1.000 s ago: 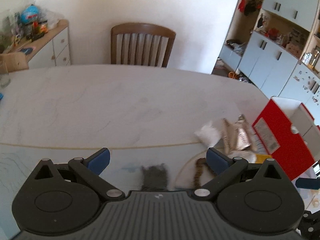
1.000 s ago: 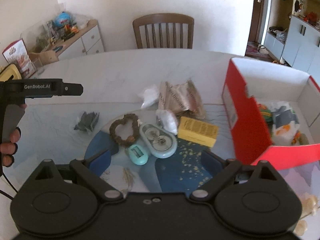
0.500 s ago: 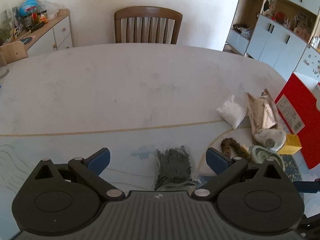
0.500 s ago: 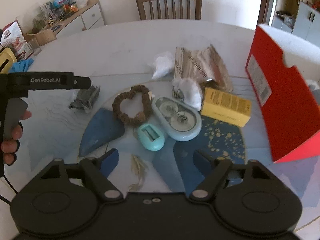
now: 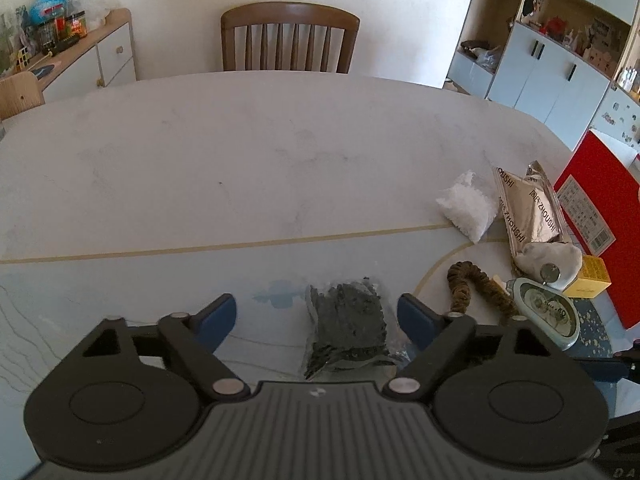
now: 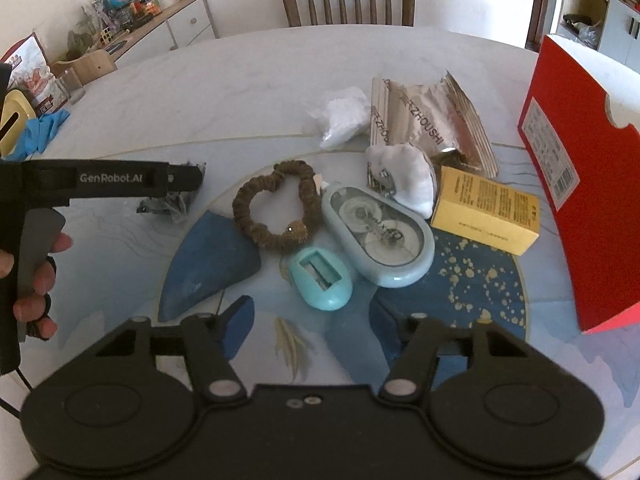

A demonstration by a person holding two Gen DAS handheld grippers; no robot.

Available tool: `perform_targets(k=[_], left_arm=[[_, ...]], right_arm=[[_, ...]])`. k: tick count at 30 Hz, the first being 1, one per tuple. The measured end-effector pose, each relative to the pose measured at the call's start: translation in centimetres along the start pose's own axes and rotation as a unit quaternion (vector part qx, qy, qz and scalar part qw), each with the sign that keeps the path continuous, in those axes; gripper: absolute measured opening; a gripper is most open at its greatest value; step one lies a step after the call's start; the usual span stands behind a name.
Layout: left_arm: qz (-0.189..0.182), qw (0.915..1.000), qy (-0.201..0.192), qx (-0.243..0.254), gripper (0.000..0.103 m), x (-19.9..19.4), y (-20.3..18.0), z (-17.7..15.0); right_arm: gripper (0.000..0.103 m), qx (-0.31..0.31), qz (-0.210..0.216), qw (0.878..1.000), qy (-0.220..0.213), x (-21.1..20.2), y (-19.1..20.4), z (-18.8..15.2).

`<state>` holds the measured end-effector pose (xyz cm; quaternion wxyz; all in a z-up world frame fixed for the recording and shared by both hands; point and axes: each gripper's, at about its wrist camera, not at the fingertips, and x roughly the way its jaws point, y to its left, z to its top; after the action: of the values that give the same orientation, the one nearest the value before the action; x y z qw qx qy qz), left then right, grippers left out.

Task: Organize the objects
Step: 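Grasp the dark mesh bag with the left tool while the right tool grips the teal cup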

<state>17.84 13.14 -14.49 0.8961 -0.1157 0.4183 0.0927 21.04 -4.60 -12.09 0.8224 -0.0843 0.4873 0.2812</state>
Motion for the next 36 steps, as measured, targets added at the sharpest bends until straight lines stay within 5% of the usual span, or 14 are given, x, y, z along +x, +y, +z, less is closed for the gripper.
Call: perform_targets(k=[16, 33, 36], left_arm=[[-0.006, 0.9999, 0.008, 0.006, 0.038, 0.0, -0.4, -0.1], [-0.019, 0.9996, 0.021, 0.007, 0.034, -3.5, -2.2, 0.0], [-0.022, 0.9995, 0.018, 0.014, 0.034, -4.8, -3.4, 0.1]], right_arm=[[0.028, -0.005, -0.048, 0.999, 0.002, 0.3, 1.2, 0.4], [0.025, 0.006, -0.022, 1.000, -0.016, -2.8, 0.8, -0.7], [0.012, 0.011, -0.015, 1.000, -0.024, -4.1, 0.4, -0.8]])
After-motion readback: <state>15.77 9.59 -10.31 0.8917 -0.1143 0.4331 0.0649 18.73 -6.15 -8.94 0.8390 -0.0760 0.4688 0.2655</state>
